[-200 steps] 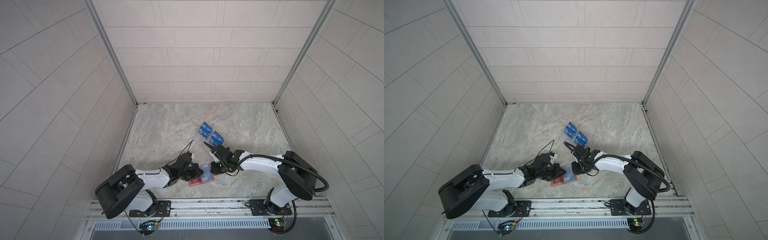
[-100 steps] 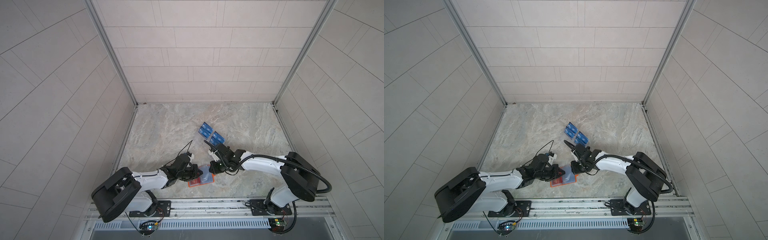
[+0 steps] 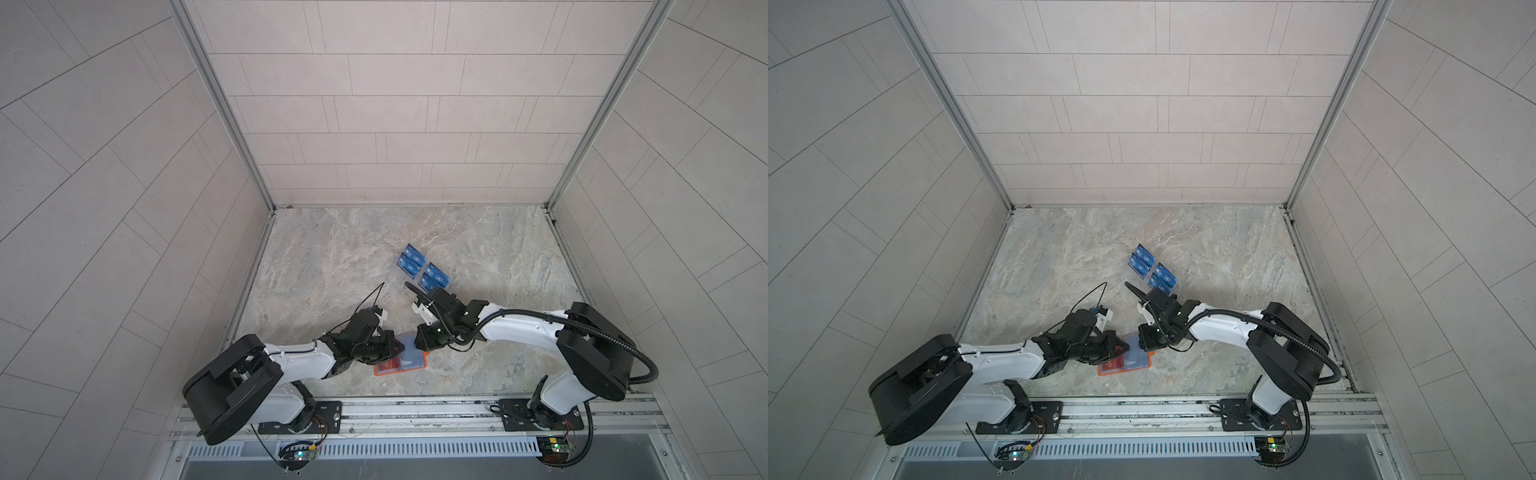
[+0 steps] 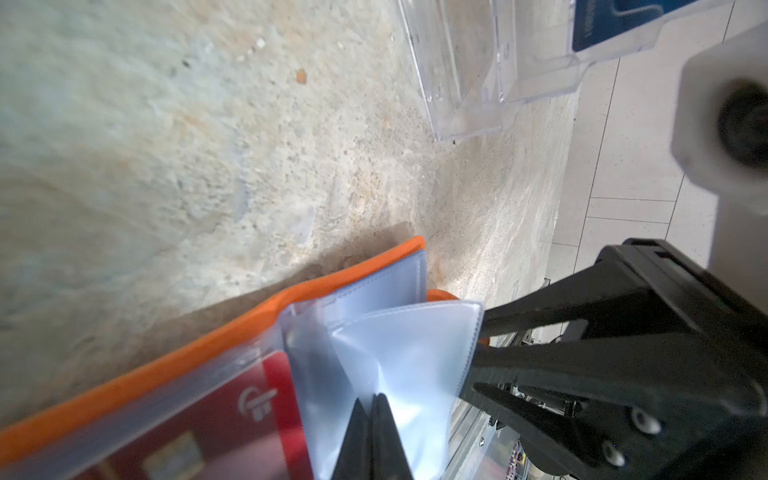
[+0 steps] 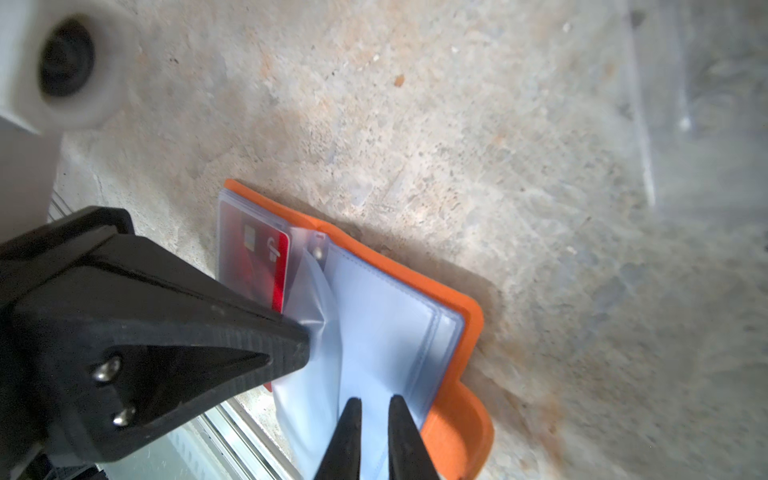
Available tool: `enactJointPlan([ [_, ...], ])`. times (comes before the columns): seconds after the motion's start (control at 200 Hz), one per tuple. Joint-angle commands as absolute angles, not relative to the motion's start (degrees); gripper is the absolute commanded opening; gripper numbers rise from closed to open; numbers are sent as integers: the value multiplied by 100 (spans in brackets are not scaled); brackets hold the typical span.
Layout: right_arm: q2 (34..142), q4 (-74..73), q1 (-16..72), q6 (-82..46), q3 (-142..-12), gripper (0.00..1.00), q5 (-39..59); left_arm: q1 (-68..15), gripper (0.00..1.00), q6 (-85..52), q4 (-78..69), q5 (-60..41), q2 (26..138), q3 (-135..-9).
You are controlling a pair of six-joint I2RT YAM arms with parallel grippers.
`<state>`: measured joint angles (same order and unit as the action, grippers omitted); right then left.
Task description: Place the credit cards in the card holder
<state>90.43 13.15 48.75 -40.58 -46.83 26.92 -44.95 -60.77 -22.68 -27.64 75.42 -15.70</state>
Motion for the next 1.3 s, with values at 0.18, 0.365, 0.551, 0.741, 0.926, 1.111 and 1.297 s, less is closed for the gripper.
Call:
enactJointPlan([
  [0.18, 9096, 1301, 4936, -4052, -4867, 17, 2883, -4454, 13, -5970, -2391, -2865, 7401, -1486],
  [0.365, 9185, 1260, 4961, -4058, -4896, 17, 2983, -4439, 38, -5997, -2308, -2857, 7321, -1520],
  [0.551, 9270, 1113, 4983, -4127, -4903, 17, 3076, -4445, 57, -5908, -1912, -2900, 7171, -1651],
  [0.741, 9305, 999, 5001, -4192, -4943, 17, 3207, -4405, 64, -5704, -1052, -2789, 6595, -1916],
  [0.926, 9388, 910, 5068, -4230, -5087, 17, 3294, -4151, 64, -5433, 171, -2719, 5978, -2040],
  [1.111, 9711, 694, 5286, -4388, -5275, 17, 3337, -3374, 62, -5205, 1970, -1922, 4972, -2088],
  [1.297, 9995, 460, 5425, -4509, -5337, 17, 3285, -3121, 60, -5054, 2291, -1858, 4796, -2035],
])
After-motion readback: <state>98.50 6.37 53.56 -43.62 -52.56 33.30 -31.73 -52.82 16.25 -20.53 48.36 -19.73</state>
